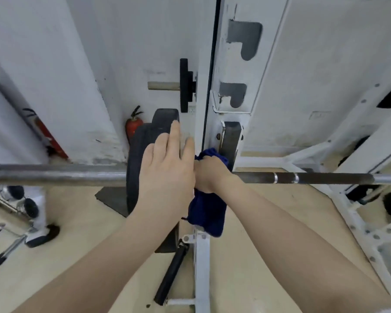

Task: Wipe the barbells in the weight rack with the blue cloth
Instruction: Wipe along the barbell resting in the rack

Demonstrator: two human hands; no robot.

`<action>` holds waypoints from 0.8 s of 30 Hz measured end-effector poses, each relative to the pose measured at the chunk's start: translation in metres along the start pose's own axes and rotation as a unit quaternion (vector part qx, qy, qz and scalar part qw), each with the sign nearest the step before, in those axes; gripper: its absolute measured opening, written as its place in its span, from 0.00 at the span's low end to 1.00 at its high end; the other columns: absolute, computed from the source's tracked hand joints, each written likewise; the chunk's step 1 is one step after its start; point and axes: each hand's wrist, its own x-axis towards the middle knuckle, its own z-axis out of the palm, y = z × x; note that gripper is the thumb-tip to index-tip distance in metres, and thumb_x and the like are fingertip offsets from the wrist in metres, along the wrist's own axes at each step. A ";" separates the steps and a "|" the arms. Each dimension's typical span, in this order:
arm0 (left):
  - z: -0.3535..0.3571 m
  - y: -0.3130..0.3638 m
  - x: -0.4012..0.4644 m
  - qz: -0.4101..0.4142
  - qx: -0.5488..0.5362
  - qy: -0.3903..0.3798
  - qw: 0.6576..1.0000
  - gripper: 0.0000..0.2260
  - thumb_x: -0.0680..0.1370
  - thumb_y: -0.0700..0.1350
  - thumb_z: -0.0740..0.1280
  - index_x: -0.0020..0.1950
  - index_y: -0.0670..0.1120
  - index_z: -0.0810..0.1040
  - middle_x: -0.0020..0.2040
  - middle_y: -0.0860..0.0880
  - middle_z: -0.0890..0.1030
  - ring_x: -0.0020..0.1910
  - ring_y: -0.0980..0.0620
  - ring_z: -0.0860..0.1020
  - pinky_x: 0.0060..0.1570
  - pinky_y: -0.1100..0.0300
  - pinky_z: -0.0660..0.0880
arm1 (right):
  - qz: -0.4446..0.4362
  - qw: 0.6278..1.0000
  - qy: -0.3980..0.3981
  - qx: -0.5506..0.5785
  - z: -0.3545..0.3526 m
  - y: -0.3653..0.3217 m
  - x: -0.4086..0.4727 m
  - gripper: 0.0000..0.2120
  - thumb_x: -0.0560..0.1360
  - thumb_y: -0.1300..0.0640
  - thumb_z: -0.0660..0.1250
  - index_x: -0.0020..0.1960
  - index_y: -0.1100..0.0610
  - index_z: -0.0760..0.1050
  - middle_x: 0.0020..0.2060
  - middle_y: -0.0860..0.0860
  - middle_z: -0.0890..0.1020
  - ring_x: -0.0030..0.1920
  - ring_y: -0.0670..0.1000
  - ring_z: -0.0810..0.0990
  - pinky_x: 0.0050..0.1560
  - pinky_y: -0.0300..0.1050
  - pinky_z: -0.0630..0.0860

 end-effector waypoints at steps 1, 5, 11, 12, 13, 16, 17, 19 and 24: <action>0.001 0.004 0.000 -0.022 0.018 -0.012 1.000 0.27 0.62 0.47 0.75 0.59 0.43 0.76 0.65 0.38 0.75 0.57 0.42 0.76 0.55 0.52 0.67 | -0.004 1.000 -0.009 -0.008 -0.004 0.000 0.000 0.15 0.78 0.58 0.56 0.62 0.63 0.69 0.56 0.57 0.78 0.56 0.57 0.74 0.48 0.46 0.68; 0.000 0.010 -0.002 -0.064 0.006 -0.009 0.998 0.27 0.60 0.40 0.78 0.57 0.44 0.78 0.64 0.39 0.76 0.58 0.41 0.75 0.53 0.50 0.76 | -0.046 0.997 0.054 -0.045 0.014 0.007 -0.038 0.23 0.79 0.59 0.56 0.71 0.66 0.58 0.69 0.60 0.67 0.69 0.58 0.64 0.67 0.47 0.63; -0.005 0.013 -0.002 -0.068 -0.025 -0.025 0.997 0.20 0.55 0.34 0.78 0.45 0.41 0.81 0.63 0.36 0.76 0.56 0.36 0.78 0.50 0.46 0.77 | -0.035 0.999 -0.024 0.016 0.003 0.012 -0.016 0.22 0.77 0.62 0.60 0.69 0.65 0.62 0.64 0.60 0.71 0.65 0.58 0.68 0.61 0.48 0.69; -0.006 0.012 -0.002 -0.068 -0.028 -0.024 0.997 0.18 0.56 0.33 0.78 0.44 0.41 0.81 0.63 0.36 0.76 0.56 0.36 0.77 0.50 0.46 0.77 | -0.040 0.998 -0.039 0.022 0.000 0.013 -0.011 0.20 0.77 0.62 0.61 0.68 0.65 0.63 0.63 0.60 0.72 0.63 0.58 0.70 0.58 0.48 0.71; -0.007 0.012 -0.002 -0.068 -0.028 -0.024 0.997 0.17 0.57 0.33 0.77 0.43 0.40 0.81 0.63 0.36 0.76 0.56 0.36 0.77 0.50 0.46 0.76 | -0.048 0.998 -0.040 0.020 -0.002 0.014 -0.010 0.19 0.77 0.63 0.61 0.67 0.65 0.64 0.61 0.60 0.73 0.62 0.58 0.71 0.56 0.48 0.72; -0.007 0.014 -0.006 -0.056 -0.019 -0.027 0.998 0.13 0.57 0.32 0.76 0.38 0.39 0.79 0.63 0.35 0.75 0.55 0.36 0.78 0.48 0.48 0.76 | -0.044 0.998 0.030 0.040 0.008 0.015 -0.024 0.14 0.77 0.64 0.61 0.62 0.62 0.67 0.56 0.58 0.76 0.56 0.56 0.74 0.49 0.47 0.73; -0.008 0.014 -0.006 -0.057 -0.016 -0.039 0.997 0.13 0.57 0.32 0.76 0.38 0.40 0.79 0.63 0.34 0.75 0.56 0.36 0.77 0.49 0.48 0.76 | -0.030 0.994 0.058 0.084 0.010 0.015 -0.029 0.11 0.76 0.65 0.60 0.59 0.61 0.68 0.53 0.58 0.77 0.53 0.56 0.76 0.47 0.47 0.73; -0.009 0.014 -0.009 -0.058 -0.015 -0.059 0.996 0.13 0.57 0.33 0.77 0.38 0.41 0.79 0.64 0.34 0.75 0.57 0.36 0.77 0.50 0.48 0.76 | 0.013 0.964 0.125 0.234 0.008 0.017 -0.040 0.06 0.77 0.65 0.59 0.53 0.58 0.68 0.46 0.56 0.77 0.45 0.55 0.76 0.41 0.47 0.71; -0.020 0.018 -0.013 -0.073 -0.028 -0.078 0.994 0.15 0.66 0.37 0.75 0.51 0.42 0.79 0.71 0.35 0.65 0.68 0.35 0.67 0.63 0.45 0.68 | 0.218 0.638 0.255 0.693 0.003 0.028 -0.092 0.12 0.78 0.65 0.53 0.47 0.54 0.72 0.40 0.49 0.77 0.39 0.48 0.74 0.39 0.42 0.71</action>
